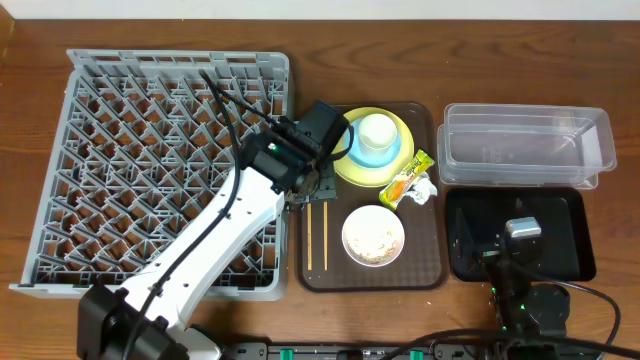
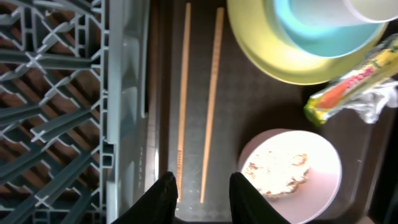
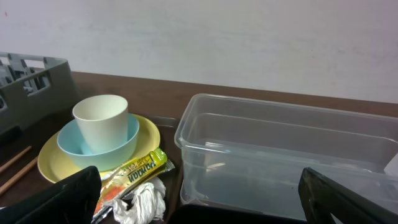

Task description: Sort waste into correct bins and load items into the dishwasher

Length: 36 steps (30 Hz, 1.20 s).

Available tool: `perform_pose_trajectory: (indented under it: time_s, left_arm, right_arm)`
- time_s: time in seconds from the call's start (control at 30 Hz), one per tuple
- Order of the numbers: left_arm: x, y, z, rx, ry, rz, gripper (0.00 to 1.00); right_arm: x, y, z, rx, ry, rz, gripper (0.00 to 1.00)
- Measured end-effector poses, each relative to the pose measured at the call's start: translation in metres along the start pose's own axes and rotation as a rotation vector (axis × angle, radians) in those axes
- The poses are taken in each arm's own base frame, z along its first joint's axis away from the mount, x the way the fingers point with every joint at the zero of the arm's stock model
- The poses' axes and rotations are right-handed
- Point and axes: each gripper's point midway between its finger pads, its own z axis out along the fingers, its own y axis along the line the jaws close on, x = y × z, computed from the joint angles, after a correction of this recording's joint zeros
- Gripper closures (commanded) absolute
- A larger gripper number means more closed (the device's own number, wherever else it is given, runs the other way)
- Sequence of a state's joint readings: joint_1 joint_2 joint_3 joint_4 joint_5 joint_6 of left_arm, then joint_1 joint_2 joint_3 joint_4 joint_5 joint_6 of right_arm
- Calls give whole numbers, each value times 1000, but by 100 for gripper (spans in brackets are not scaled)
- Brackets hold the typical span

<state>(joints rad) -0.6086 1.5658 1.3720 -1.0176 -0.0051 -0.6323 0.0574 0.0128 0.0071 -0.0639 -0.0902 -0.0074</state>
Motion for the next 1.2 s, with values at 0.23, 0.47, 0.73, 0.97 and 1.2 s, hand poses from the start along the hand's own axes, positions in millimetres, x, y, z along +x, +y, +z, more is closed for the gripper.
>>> perform_pose_trajectory:
  time_s: [0.23, 0.47, 0.73, 0.97, 1.2]
  left_arm:
    - [-12, -8, 3, 33, -55, -3, 71]
    - [-10, -11, 14, 22, -52, 64, 69]
    - [-7, -11, 45, -26, 1, 106, 65]
    - [1, -8, 94, -96, 90, 115, 61]
    - [7, -5, 118, -127, 131, 129, 53]
  right_arm:
    - [0, 0, 0, 1, 0, 0, 1]
    - [0, 0, 0, 0, 0, 0, 1]
    - [0, 0, 0, 0, 0, 0, 1]
    - [0, 0, 0, 0, 0, 0, 1]
    - [0, 0, 0, 0, 0, 0, 1]
